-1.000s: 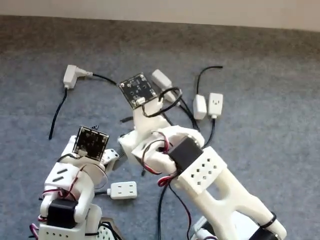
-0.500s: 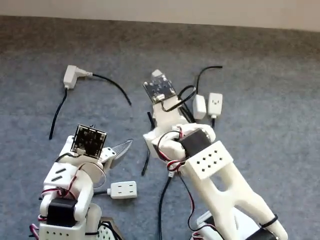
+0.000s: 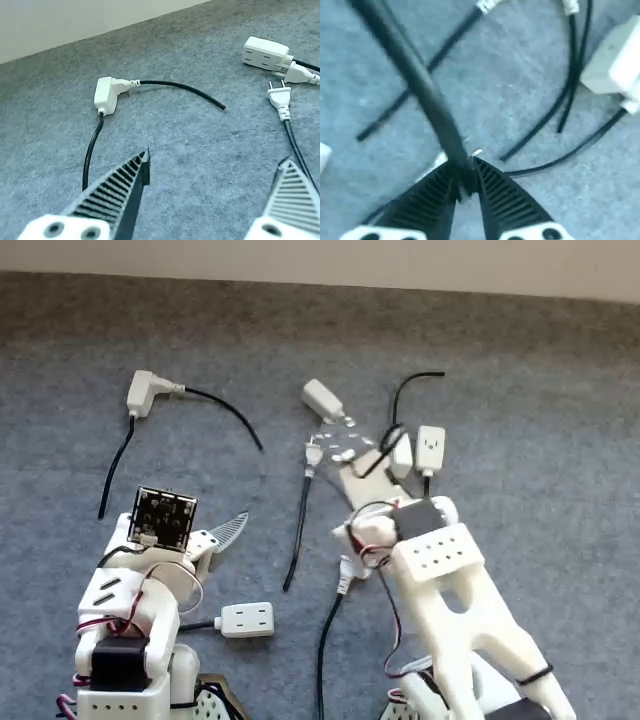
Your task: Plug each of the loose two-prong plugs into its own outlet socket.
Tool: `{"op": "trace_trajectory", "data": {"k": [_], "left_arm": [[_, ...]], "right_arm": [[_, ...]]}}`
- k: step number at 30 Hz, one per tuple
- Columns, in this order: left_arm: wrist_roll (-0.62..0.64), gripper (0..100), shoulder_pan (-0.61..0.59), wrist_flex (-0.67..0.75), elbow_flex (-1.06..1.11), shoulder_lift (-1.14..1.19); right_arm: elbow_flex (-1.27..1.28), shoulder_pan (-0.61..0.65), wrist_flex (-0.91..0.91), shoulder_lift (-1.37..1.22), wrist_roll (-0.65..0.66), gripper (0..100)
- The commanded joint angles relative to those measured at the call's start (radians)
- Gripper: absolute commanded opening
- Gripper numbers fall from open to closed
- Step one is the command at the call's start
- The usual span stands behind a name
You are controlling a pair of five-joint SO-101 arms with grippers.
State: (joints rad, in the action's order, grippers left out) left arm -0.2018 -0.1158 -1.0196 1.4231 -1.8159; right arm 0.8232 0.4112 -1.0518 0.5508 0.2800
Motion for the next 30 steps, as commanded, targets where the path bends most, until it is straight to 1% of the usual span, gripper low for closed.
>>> {"op": "trace_trajectory", "data": {"k": [1,4,7,9,12,16,18,20,23,25,26,29,30], "left_arm": [[0.003,37,-0.01,0.014,-0.002,-0.004],[0.003,37,-0.005,0.023,0.025,-0.004],[0.003,37,-0.004,0.054,0.039,-0.004],[0.003,37,-0.001,0.051,0.039,-0.002],[0.003,37,0.021,0.051,0.039,-0.002],[0.003,37,0.022,0.051,0.039,-0.002],[0.003,37,0.022,0.051,0.039,-0.002],[0.003,37,0.022,0.051,0.039,-0.002],[0.003,37,0.024,0.051,0.039,-0.002],[0.003,37,0.024,0.051,0.039,-0.002],[0.003,37,0.024,0.051,0.041,-0.002],[0.003,37,0.024,0.049,0.041,-0.002],[0.003,37,0.024,0.049,0.041,-0.002]], "right_arm": [[-0.001,-0.156,0.022,-0.099,0.112,0.6],[-0.002,-0.308,0.028,-0.176,0.184,0.6],[-0.004,-0.407,0.028,-0.166,0.206,0.6],[-0.002,-0.433,0.015,-0.131,0.247,0.6],[-0.004,-0.435,-0.051,-0.087,0.316,0.6],[-0.004,-0.45,-0.097,-0.039,0.37,1.8],[-0.004,-0.489,-0.104,-0.033,0.42,7.4],[-0.004,-0.529,-0.102,-0.033,0.47,17.0],[-0.002,-0.532,-0.105,-0.035,0.548,33.3],[0.002,-0.513,-0.107,-0.035,0.586,40.9],[0.004,-0.51,-0.107,-0.035,0.605,43.1],[0.001,-0.509,-0.11,-0.035,0.721,43.9],[-0.002,-0.506,-0.12,-0.035,0.723,43.9]]}}
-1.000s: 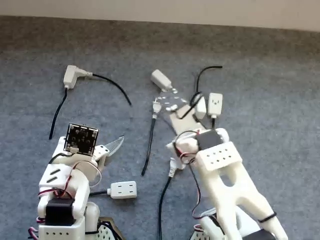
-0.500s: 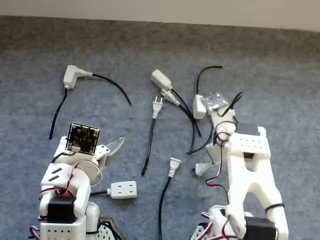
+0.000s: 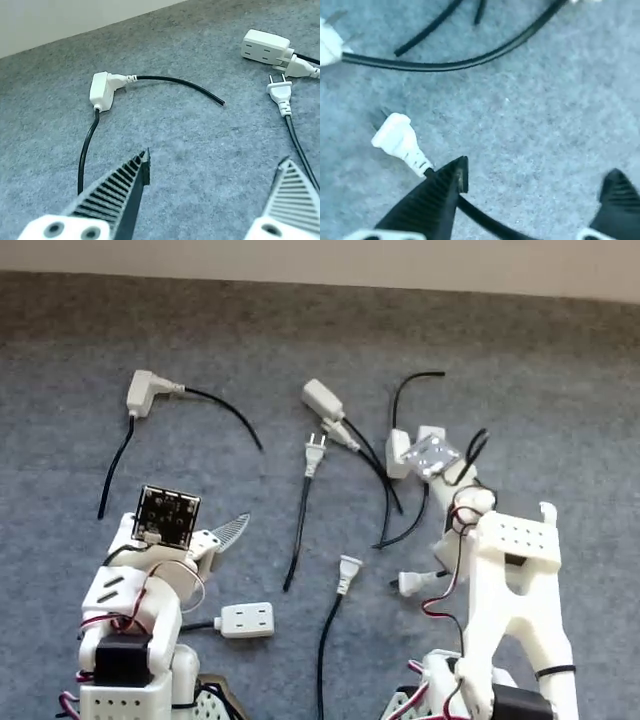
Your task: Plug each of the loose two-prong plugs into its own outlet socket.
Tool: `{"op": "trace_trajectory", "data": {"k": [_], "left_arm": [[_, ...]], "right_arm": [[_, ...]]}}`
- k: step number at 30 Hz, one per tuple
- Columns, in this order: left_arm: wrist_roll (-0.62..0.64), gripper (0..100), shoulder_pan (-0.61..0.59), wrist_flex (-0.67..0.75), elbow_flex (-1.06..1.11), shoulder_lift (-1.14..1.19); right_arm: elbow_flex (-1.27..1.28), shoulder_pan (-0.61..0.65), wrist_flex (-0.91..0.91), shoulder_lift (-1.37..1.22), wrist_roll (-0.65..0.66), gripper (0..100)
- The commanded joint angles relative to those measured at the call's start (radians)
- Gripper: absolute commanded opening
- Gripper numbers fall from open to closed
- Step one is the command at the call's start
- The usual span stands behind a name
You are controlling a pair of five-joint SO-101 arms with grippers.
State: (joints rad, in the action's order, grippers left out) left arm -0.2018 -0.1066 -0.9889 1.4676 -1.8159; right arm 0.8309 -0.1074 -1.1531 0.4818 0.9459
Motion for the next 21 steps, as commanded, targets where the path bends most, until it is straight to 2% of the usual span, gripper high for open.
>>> {"op": "trace_trajectory", "data": {"k": [1,8,12,16,21], "left_arm": [[0.003,37,0.015,0.018,-0.004,-0.002],[0.003,37,0.015,0.018,-0.001,-0.002],[0.003,37,0.015,0.018,0.007,-0.002],[0.003,37,0.015,0.018,0.007,-0.002],[0.003,37,0.015,0.018,0.007,-0.002]], "right_arm": [[-0.01,0.022,-0.028,0.035,0.055,43.9],[-0.012,0.119,-0.036,0.036,0.061,44.1],[-0.053,0.128,-0.042,0.036,0.236,44.2],[-0.07,0.125,-0.111,0.035,0.493,44.3],[-0.064,0.113,-0.157,0.035,0.68,44.0]]}}
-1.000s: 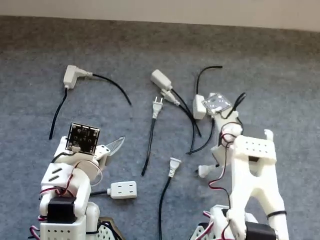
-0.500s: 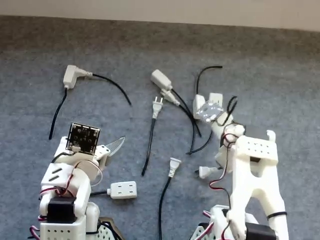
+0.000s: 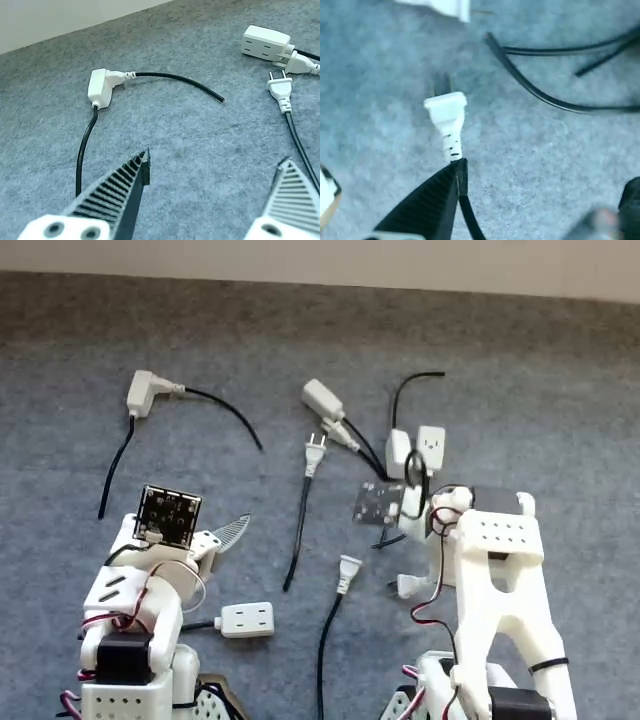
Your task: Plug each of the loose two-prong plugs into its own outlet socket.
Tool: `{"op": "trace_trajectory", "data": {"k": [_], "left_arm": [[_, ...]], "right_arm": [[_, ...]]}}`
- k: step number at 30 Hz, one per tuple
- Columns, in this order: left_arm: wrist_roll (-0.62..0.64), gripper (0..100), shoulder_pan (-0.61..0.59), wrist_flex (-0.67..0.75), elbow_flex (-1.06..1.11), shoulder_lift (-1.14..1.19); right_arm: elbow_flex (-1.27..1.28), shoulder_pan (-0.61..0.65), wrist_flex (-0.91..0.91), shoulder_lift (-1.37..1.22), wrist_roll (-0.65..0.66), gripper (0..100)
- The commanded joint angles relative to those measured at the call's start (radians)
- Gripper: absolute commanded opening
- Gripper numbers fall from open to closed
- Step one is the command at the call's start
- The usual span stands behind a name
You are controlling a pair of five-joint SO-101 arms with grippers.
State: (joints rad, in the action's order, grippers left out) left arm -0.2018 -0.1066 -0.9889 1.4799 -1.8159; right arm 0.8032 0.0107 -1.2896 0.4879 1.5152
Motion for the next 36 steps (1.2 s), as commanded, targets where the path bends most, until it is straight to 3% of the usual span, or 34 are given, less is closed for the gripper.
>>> {"op": "trace_trajectory", "data": {"k": [1,3,6,8,10,14,19,21,29,31,36], "left_arm": [[0.003,37,0.015,0.018,-0.004,-0.002],[0.003,37,0.015,0.02,0.001,-0.002],[0.003,37,0.016,0.025,0.016,-0.002],[0.003,37,0.036,0.021,0.013,-0.002],[0.003,37,0.056,0.02,0.013,-0.002],[0.003,37,0.058,0.02,0.013,-0.002],[0.003,37,0.058,0.02,0.013,-0.002],[0.003,37,0.058,0.02,0.013,-0.002],[0.003,37,0.058,0.02,0.015,-0.002],[0.003,37,0.058,0.02,0.015,-0.002],[0.003,37,0.059,0.02,0.016,-0.002]], "right_arm": [[-0.035,-0.013,-0.041,0.03,0.155,44.0],[-0.031,-0.038,-0.091,0.028,0.267,44.0],[-0.027,-0.07,-0.056,0.025,0.23,44.0],[-0.031,-0.107,0.102,0.012,0.035,44.0],[-0.058,-0.14,0.246,-0.005,-0.241,44.0],[-0.065,-0.16,0.302,-0.019,-0.773,44.0],[-0.022,-0.199,0.308,-0.018,-1.082,44.0],[-0.041,-0.185,0.303,-0.018,-0.996,44.0],[-0.005,-0.016,0.242,-0.028,-0.218,44.0],[0.036,0.018,0.245,-0.028,-0.106,44.0],[0.107,0.038,0.245,-0.028,0.011,43.9]]}}
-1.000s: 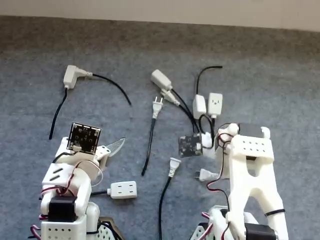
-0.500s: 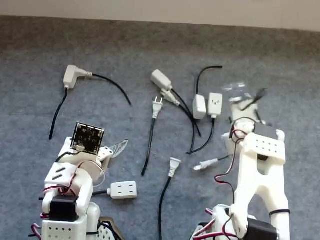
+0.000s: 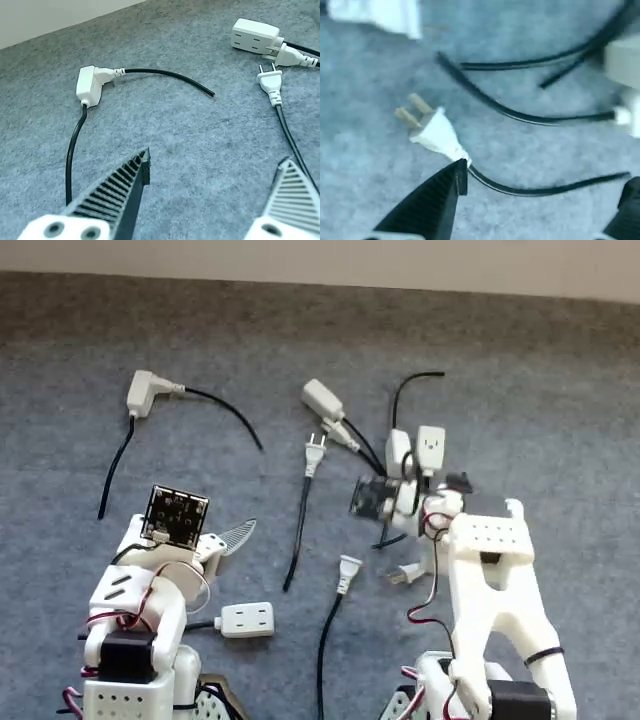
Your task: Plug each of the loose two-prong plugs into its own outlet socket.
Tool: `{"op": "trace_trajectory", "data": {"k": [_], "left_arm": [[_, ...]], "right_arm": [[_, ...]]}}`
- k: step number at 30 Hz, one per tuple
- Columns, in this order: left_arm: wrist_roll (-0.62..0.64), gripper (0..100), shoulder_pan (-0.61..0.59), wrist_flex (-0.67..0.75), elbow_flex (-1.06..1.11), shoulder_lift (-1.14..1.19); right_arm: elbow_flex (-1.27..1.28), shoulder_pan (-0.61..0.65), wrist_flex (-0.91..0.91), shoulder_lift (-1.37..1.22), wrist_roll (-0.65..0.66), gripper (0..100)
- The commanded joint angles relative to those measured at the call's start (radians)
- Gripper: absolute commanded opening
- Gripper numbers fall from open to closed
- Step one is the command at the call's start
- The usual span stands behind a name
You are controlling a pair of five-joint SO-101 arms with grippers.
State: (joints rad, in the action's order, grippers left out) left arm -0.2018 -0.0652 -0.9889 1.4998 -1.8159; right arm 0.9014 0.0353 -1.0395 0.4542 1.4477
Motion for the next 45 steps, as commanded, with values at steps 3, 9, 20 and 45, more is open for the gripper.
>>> {"op": "trace_trajectory", "data": {"k": [3,9,20,45], "left_arm": [[0.003,37,0.018,0.02,-0.004,-0.002],[0.003,37,0.021,0.02,-0.004,-0.002],[0.003,37,0.021,0.02,0.002,-0.002],[0.003,37,0.021,0.018,0.002,-0.002]], "right_arm": [[0.045,0.012,-0.012,0.005,0.167,39.8],[0.071,-0.005,-0.104,0.016,0.313,31.8],[0.068,-0.035,-0.019,0.005,0.324,31.6],[0.17,-0.016,0.102,0.007,0.152,0.5]]}}
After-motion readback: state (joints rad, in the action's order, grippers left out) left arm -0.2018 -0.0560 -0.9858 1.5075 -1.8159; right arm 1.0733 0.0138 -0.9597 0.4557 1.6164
